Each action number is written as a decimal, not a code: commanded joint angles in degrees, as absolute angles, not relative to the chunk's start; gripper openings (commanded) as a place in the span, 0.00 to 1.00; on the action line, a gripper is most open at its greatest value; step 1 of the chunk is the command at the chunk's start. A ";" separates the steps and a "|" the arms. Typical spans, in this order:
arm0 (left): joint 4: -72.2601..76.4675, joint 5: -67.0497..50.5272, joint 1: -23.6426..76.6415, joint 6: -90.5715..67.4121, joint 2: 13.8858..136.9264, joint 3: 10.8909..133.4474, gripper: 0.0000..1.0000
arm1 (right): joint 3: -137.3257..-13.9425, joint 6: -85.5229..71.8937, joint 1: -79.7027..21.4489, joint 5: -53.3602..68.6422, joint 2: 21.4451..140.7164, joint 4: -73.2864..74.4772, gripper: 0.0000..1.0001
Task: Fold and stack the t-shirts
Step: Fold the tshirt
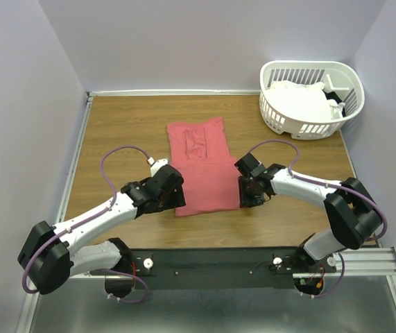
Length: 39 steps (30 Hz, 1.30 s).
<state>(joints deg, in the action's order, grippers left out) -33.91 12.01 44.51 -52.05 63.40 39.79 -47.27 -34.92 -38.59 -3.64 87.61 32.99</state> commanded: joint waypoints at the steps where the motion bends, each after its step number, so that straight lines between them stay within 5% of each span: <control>1: -33.66 14.15 45.00 -53.17 63.55 38.85 0.75 | -43.69 -36.74 -39.29 -4.40 91.14 32.26 0.40; 4: -33.84 14.15 45.00 -53.35 63.81 38.58 0.72 | -41.05 -36.83 -39.37 -3.69 90.44 31.73 0.16; 8: -33.14 13.19 45.09 -53.00 65.39 38.58 0.72 | -40.43 -36.13 -39.29 -3.60 88.86 31.73 0.00; 16: -32.52 12.48 45.70 -52.65 72.23 39.64 0.72 | -41.75 -34.81 -39.73 -3.87 88.77 31.38 0.00; 24: -32.87 11.95 47.19 -53.44 77.52 40.87 0.54 | -41.14 -33.58 -40.34 -3.34 88.51 29.18 0.01; 32: -33.40 11.43 48.43 -53.96 81.82 41.40 0.51 | -40.17 -33.05 -40.43 -2.81 88.68 27.42 0.00; 39: -34.28 10.90 50.10 -55.28 85.08 41.13 0.30 | -40.25 -33.13 -40.43 -3.34 87.80 27.42 0.01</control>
